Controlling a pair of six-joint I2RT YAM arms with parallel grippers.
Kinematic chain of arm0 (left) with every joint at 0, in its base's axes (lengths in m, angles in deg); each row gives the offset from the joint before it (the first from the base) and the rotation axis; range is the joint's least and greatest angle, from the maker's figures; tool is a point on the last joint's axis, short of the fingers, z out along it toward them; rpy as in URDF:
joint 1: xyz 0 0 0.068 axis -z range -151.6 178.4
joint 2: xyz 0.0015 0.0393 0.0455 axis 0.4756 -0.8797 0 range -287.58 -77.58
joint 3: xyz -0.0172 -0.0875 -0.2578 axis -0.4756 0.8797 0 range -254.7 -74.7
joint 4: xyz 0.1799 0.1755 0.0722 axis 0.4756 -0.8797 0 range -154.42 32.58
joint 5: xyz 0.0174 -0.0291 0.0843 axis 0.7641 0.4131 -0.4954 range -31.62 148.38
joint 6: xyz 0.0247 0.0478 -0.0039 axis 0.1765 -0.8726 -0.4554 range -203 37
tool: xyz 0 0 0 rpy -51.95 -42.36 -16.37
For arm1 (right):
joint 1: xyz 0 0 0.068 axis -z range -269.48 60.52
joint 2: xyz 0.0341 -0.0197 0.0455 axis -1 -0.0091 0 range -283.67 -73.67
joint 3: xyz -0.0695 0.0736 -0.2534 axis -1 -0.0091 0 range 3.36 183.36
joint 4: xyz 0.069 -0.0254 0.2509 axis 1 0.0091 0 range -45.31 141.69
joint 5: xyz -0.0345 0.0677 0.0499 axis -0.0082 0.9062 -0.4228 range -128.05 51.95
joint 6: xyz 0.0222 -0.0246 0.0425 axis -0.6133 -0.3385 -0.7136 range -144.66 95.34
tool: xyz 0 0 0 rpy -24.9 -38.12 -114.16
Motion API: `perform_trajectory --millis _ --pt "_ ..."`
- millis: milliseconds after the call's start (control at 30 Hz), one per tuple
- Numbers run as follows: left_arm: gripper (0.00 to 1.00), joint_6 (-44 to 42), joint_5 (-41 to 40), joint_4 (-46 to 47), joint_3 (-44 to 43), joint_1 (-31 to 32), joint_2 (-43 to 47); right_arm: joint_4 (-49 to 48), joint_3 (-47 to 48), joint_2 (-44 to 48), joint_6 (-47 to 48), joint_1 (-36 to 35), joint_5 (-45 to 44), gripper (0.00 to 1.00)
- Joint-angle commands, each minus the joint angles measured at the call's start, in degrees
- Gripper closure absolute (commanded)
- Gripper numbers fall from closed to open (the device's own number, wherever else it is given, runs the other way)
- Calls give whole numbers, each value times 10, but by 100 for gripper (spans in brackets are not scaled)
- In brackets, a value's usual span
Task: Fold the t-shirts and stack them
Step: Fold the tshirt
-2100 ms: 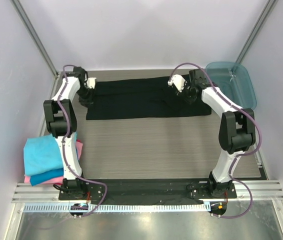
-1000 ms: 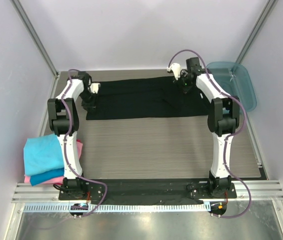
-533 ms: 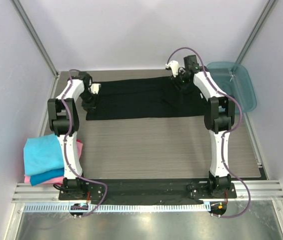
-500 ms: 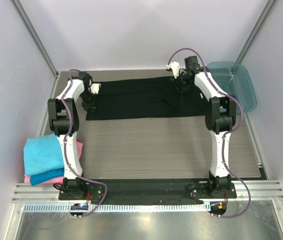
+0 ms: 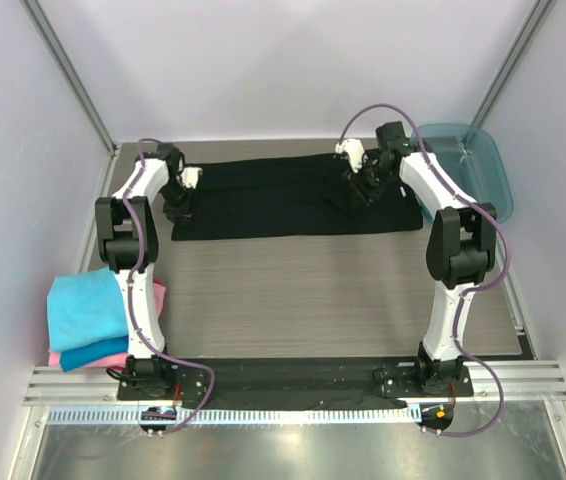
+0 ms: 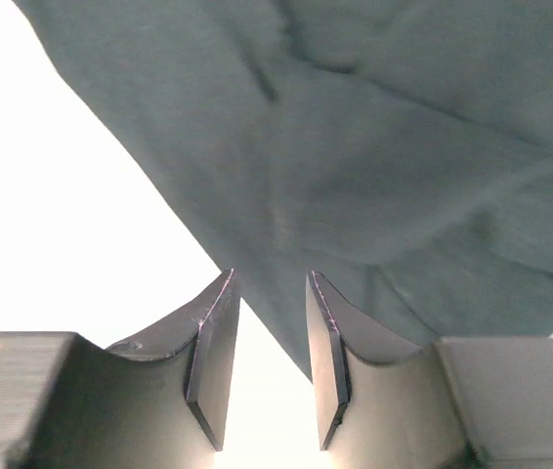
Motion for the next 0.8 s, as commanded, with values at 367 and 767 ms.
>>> perform_trajectory --millis 367,767 --pt "84 -5 -26 -7 2 -2 19 -19 -46 -14 43 -24 -34 57" --pt "84 -4 -33 -6 2 0 15 -41 -38 -50 48 -31 -51 57"
